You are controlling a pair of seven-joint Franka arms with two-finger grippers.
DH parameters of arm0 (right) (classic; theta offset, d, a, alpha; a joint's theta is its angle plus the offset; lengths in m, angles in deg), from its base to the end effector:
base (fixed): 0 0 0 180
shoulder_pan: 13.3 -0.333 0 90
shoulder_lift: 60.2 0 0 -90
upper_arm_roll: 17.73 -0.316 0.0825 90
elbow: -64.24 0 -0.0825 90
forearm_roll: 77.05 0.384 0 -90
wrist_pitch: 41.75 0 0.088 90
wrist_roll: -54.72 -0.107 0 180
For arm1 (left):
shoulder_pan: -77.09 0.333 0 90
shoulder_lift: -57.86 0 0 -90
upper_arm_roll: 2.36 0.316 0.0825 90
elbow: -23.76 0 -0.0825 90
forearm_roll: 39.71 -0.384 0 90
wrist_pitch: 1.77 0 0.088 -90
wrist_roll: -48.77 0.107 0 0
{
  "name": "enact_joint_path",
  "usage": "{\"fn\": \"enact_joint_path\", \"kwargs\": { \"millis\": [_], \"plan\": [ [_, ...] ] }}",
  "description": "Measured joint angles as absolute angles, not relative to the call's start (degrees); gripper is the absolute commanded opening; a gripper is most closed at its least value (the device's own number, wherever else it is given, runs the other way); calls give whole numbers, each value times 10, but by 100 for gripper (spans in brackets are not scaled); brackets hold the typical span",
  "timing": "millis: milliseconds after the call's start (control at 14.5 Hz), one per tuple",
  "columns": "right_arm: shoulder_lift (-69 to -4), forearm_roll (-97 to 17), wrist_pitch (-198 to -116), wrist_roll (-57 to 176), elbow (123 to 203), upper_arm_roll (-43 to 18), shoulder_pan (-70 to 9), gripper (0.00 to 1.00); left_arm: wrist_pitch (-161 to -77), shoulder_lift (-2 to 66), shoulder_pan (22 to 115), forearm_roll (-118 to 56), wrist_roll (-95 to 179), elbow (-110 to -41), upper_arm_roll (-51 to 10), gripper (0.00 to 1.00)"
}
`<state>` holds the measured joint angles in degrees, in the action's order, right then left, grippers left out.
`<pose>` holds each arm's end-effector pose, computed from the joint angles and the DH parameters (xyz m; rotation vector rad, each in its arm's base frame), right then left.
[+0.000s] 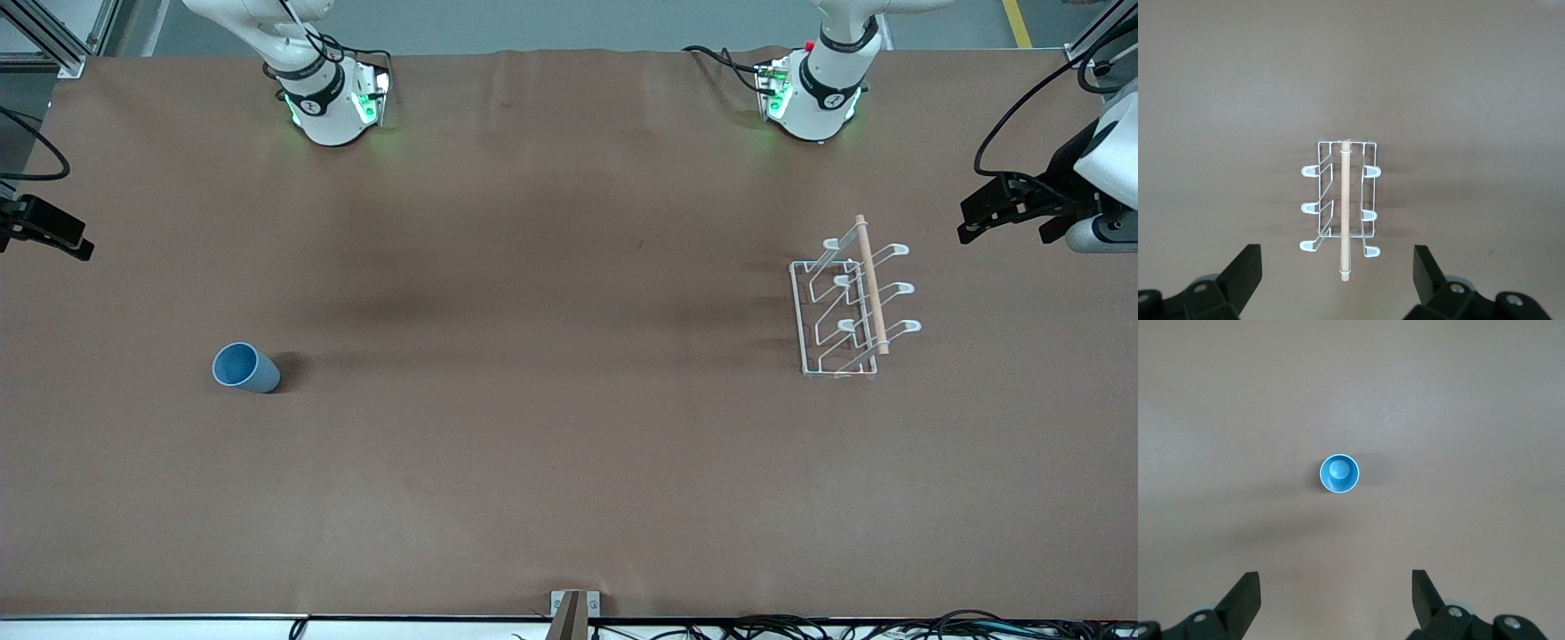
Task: Hang cup on cup holder
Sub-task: 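Reach the right gripper down to the light blue cup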
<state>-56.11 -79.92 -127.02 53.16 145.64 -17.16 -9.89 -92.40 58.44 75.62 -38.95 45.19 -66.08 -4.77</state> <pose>0.5670 -0.0449 0.6476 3.0871 -0.1556 -0.0076 0.5514 -0.0389 0.6324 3.1270 -0.0082 0.0360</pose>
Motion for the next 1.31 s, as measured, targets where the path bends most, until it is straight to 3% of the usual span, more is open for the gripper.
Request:
{"fn": "enact_joint_path", "kwargs": {
  "millis": [757, 894, 1307],
  "plan": [
    [-560, -793, -1275, 565, 1476, -170, -98, 100, -937, 583, 756, -390, 451, -661, -48, 100],
    [-556, -793, -1319, 578, 1518, -165, -97, 100, -937, 583, 756, -390, 451, -661, -48, 100],
    [-500, -793, -1556, 640, 1689, -161, -91, 100, -937, 582, 756, -390, 452, -660, -48, 100]
  ]
}}
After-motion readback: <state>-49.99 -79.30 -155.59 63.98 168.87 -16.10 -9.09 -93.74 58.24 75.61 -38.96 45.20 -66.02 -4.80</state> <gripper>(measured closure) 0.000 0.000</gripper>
